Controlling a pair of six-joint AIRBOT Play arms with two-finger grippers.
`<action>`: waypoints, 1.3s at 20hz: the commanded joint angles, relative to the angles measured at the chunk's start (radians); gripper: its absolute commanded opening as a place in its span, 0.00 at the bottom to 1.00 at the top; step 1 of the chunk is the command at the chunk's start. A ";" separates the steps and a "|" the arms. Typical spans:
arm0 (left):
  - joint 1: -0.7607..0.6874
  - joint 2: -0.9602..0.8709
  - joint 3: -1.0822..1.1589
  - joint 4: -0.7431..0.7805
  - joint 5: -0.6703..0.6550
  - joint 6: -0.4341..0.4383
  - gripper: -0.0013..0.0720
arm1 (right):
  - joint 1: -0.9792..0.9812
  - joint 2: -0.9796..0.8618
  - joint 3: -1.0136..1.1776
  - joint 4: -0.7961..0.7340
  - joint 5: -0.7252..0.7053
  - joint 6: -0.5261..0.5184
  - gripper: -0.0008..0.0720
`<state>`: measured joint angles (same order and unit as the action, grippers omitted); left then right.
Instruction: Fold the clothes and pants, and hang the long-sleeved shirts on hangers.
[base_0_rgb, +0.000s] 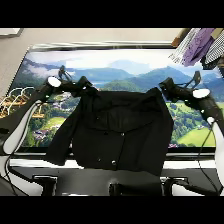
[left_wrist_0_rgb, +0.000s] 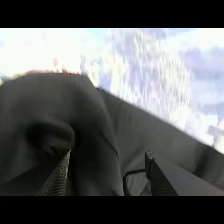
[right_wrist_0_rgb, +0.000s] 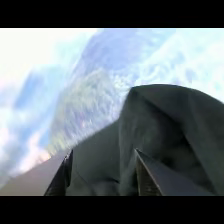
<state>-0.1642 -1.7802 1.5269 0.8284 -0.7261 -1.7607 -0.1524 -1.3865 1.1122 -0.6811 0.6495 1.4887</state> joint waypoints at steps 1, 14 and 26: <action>0.072 0.085 0.000 0.096 -0.124 0.064 0.76 | -0.017 0.106 0.061 -0.350 0.283 -0.050 0.65; -0.039 0.169 -0.027 0.421 -0.299 0.124 0.77 | 0.342 -0.043 -0.019 -0.933 0.188 0.106 0.66; -0.045 0.138 -0.027 0.421 -0.337 0.169 0.77 | 0.342 -0.174 -0.018 -1.006 -0.038 0.127 0.61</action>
<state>-0.2050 -1.6375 1.5002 1.2488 -1.0451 -1.6196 0.1883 -1.5326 1.0931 -1.6821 0.6773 1.5970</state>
